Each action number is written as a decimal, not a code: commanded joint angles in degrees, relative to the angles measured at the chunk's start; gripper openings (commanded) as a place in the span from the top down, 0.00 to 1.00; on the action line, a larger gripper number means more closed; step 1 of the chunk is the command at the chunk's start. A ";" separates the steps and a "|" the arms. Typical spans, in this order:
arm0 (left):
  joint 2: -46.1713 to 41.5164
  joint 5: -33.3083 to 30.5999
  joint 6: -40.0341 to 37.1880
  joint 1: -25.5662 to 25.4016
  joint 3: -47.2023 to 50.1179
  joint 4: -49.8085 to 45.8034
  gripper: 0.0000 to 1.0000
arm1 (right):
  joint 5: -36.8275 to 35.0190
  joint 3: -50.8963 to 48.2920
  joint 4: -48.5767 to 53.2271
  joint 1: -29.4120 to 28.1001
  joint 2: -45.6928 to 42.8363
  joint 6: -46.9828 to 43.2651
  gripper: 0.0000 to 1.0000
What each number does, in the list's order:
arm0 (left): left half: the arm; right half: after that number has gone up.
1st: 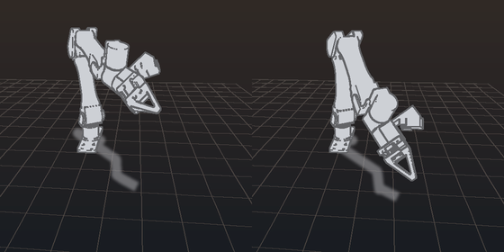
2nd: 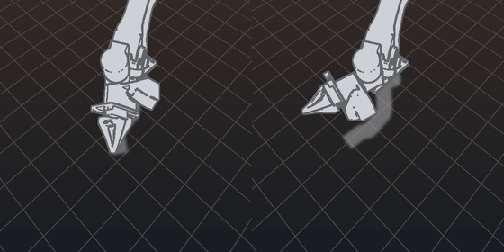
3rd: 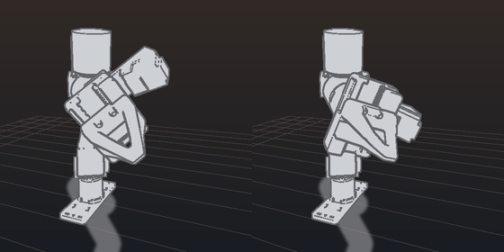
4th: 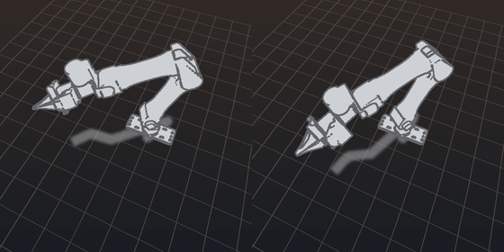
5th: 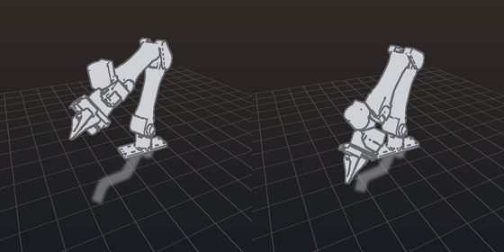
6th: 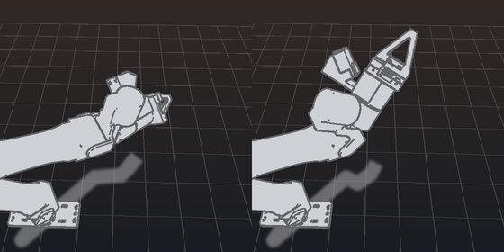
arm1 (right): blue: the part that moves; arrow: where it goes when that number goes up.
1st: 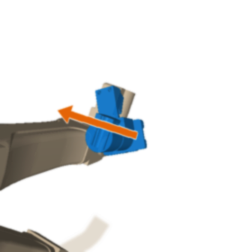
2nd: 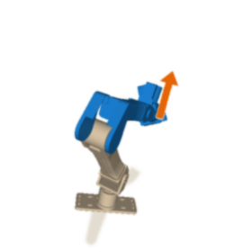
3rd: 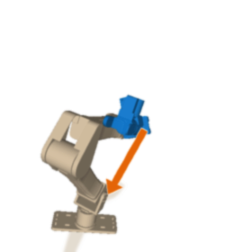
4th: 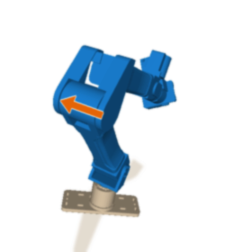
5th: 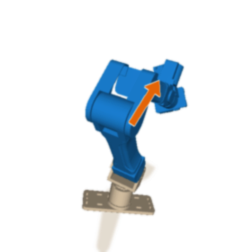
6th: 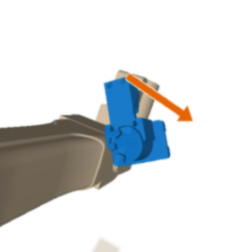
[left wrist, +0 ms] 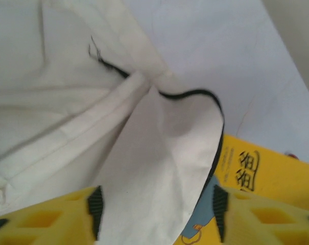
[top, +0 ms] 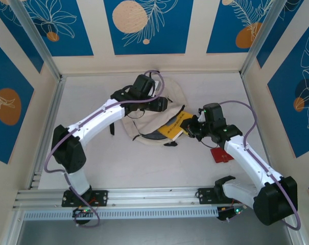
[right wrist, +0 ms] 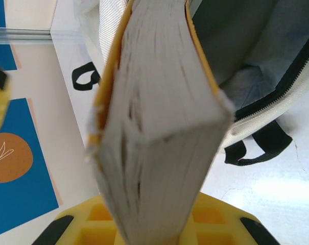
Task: Pack the student bag
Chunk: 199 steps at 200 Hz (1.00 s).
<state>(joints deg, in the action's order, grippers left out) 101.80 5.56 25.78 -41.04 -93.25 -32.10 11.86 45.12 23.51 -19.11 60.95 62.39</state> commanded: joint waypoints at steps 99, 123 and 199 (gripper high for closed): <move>13.04 14.59 -6.89 0.95 -5.15 -0.47 0.63 | -1.73 1.11 -1.26 0.65 -3.55 -2.15 0.96; 12.06 12.04 -7.06 1.09 -4.92 -0.24 0.87 | -2.51 1.61 0.31 0.58 -3.89 -2.58 0.96; 3.36 10.78 -8.38 1.32 -4.83 -1.51 0.96 | -2.61 3.29 4.33 0.48 -7.83 -4.03 0.96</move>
<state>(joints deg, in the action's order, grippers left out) 111.26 16.25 18.87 -40.18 -96.47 -34.22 7.90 45.65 29.74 -18.85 55.99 59.99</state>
